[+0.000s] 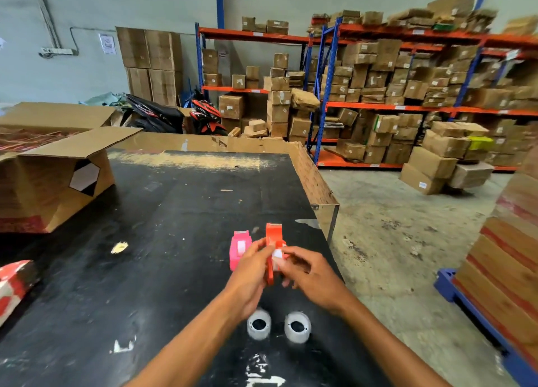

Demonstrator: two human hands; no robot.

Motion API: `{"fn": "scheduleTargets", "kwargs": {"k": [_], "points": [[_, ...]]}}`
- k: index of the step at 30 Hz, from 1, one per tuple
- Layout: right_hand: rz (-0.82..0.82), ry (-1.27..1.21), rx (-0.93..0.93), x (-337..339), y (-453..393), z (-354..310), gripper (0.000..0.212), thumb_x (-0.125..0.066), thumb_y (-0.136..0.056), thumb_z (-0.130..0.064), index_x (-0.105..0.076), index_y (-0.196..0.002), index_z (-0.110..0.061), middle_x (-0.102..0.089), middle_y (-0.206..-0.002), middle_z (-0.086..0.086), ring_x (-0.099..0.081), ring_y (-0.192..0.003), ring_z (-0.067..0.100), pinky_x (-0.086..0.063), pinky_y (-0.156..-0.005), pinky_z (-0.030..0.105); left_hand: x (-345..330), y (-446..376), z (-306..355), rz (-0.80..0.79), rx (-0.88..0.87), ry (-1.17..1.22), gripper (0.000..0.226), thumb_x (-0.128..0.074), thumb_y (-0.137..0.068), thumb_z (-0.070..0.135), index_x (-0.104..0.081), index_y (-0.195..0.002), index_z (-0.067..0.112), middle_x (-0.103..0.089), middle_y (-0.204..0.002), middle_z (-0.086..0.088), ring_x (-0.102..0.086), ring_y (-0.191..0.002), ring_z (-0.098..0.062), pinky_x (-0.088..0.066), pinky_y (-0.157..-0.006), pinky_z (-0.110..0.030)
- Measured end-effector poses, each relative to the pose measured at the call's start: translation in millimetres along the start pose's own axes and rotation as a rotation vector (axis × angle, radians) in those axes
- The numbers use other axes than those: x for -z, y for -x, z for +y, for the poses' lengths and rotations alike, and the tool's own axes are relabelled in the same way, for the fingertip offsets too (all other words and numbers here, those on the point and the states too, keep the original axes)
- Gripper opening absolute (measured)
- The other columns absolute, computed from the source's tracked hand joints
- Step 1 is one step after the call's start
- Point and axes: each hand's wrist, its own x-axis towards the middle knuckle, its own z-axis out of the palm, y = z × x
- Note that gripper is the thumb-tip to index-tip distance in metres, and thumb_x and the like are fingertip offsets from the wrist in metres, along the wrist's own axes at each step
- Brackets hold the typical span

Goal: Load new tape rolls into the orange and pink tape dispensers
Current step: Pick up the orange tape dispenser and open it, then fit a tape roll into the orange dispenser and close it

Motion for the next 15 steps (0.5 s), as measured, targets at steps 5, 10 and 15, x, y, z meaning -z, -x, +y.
{"fn": "scheduleTargets", "kwargs": {"k": [5, 10, 15], "points": [[0.173, 0.019, -0.112, 16, 38, 8, 0.022, -0.069, -0.084, -0.021, -0.062, -0.096, -0.004, -0.059, -0.072, 0.012, -0.054, -0.056, 0.014, -0.046, -0.053, 0.017, -10, 21, -14, 0.016, 0.001, -0.009, 0.022, -0.051, -0.093, 0.026, -0.059, -0.112, 0.018, -0.069, -0.087, -0.003, -0.061, -0.077, -0.017, -0.047, -0.074, -0.033], [0.067, 0.727, -0.451, 36, 83, 40, 0.036, -0.074, -0.071, -0.046, -0.06, -0.087, -0.016, -0.056, -0.071, -0.006, -0.05, -0.062, 0.01, -0.035, -0.055, 0.025, 2, 48, -19, 0.046, 0.012, 0.01, 0.027, -0.061, -0.088, 0.024, -0.06, -0.113, 0.013, -0.067, -0.078, 0.0, -0.057, -0.066, -0.013, -0.042, -0.068, -0.03], [0.147, 0.984, -0.406, 18, 87, 29, 0.055, -0.068, -0.069, -0.059, -0.059, -0.109, -0.023, -0.055, -0.113, 0.004, -0.053, -0.11, 0.023, -0.043, -0.079, 0.034, 24, 76, -26, 0.017, 0.034, -0.018, 0.027, -0.067, -0.082, 0.026, -0.065, -0.104, 0.011, -0.072, -0.074, 0.002, -0.062, -0.059, -0.009, -0.041, -0.064, -0.031]]}}
